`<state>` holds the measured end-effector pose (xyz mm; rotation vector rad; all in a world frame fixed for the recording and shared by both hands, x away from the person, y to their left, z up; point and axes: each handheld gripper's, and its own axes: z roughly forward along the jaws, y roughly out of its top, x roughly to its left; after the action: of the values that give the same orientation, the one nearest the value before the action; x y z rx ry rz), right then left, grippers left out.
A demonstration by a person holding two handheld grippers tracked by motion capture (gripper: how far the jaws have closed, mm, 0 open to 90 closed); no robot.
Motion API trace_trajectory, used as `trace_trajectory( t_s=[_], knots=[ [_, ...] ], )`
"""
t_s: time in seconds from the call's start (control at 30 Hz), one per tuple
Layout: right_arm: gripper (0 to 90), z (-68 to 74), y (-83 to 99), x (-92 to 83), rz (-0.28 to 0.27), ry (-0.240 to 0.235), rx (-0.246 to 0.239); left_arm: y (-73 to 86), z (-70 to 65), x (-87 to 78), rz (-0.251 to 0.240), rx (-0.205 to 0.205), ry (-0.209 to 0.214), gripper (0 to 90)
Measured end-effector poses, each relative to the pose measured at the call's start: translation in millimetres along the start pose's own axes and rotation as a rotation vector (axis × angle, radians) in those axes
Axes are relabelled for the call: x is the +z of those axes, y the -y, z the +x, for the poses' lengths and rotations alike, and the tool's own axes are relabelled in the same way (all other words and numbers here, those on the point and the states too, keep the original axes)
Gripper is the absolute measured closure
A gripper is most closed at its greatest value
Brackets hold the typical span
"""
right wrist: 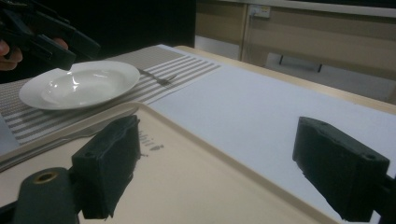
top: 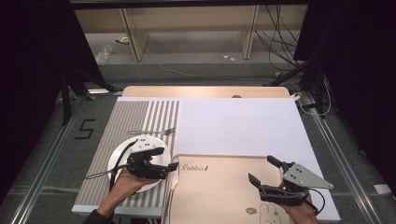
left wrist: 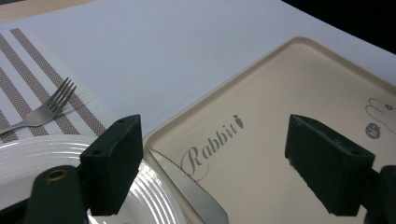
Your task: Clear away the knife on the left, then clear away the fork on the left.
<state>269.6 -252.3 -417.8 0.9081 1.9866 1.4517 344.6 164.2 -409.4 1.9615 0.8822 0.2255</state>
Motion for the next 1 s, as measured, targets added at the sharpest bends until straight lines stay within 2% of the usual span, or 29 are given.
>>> trace_trajectory(
  t_s=[0.03,0.07,0.4,0.63,1.0],
  knots=[
    [15.8,0.2,-0.1,0.1,0.003,0.000,-0.002,-1.6,1.2,-1.8,-0.014,-0.020,0.015,19.2],
    [15.7,0.7,-0.1,0.4,0.003,0.000,-0.001,-3.2,1.7,-3.1,-0.020,-0.023,0.018,19.2],
    [15.7,-0.4,0.6,1.1,0.003,0.000,0.001,-8.3,11.3,-9.5,-0.044,-0.027,-0.026,19.2],
    [15.8,0.7,0.3,-0.6,0.006,0.006,0.002,-9.7,17.4,-10.1,-0.041,-0.008,-0.064,19.4],
    [15.7,1.2,0.1,-0.3,0.001,0.015,0.007,-12.4,33.9,-13.2,-0.048,-0.018,-0.118,19.9]
  ],
)
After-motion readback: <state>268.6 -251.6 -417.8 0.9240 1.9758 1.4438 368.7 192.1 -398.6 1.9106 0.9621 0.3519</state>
